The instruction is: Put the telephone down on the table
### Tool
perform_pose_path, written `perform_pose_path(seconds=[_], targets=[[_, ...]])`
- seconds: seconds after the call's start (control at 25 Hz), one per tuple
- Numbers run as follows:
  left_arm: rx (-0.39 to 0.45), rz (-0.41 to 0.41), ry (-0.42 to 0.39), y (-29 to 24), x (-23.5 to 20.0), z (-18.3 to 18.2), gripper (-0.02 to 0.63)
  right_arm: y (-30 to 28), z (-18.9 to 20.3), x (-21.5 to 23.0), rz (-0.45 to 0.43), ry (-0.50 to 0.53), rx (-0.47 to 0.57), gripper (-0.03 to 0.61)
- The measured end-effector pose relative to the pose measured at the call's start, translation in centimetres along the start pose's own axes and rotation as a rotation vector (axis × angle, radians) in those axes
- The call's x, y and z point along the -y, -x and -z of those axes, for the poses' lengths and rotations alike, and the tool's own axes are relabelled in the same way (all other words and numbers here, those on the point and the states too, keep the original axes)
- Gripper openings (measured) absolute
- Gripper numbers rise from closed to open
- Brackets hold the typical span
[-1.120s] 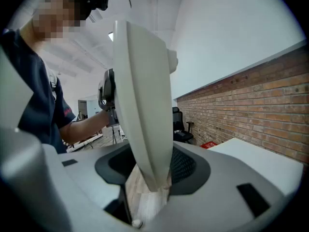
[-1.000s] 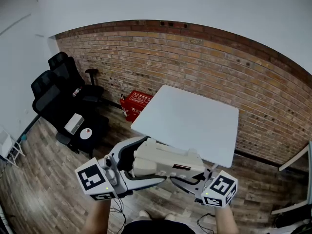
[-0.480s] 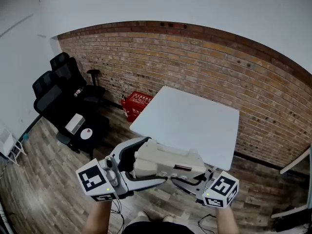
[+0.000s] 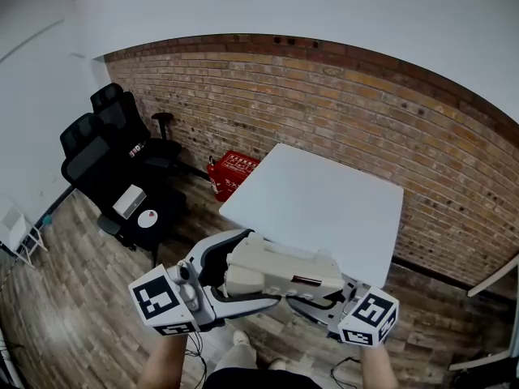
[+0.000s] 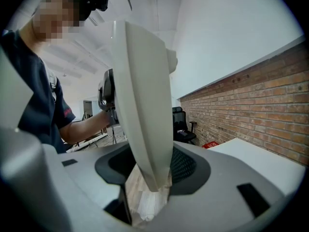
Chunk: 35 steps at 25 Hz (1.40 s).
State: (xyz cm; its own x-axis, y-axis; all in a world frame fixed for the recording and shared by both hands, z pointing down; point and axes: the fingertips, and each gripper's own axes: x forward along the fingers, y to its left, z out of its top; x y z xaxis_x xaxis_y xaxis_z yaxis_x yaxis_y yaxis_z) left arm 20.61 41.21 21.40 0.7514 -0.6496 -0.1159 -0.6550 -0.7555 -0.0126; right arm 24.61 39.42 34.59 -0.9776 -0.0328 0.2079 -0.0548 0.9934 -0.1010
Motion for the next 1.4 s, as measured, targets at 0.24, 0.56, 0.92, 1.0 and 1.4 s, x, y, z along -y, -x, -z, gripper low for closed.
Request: perform_pose_path(seconds=[0.24,0.56,0.92,1.0,1.4], targets=[[-0.001,-0.008,0.001,0.1,-1.3,-0.1,0.468,-1.0,-0.4,0.9,-0.009,0.004,-0.002,0.201],[0.004,-0.001,-0.003,0.0,-4.3,0.0,0.468,-2.9,-1.0,3.1,-0.001,0.006,-0.003,0.201],[0.001,0.023,0.020,0.0,-8.8,0.9,0.468,-5.9,-1.2,6.2,0.021,-0.009,-0.025,0.201],[-0.001,0.025,0.025,0.1,-9.9,1.1,0.468,-6.6,-1.3,6.9,0.024,-0.009,-0.028,0.199],[0.015,0.026,0.045,0.4,-15.4,0.8,0.468,-10.2,-2.7,10.4,0.032,-0.016,-0.045,0.199]])
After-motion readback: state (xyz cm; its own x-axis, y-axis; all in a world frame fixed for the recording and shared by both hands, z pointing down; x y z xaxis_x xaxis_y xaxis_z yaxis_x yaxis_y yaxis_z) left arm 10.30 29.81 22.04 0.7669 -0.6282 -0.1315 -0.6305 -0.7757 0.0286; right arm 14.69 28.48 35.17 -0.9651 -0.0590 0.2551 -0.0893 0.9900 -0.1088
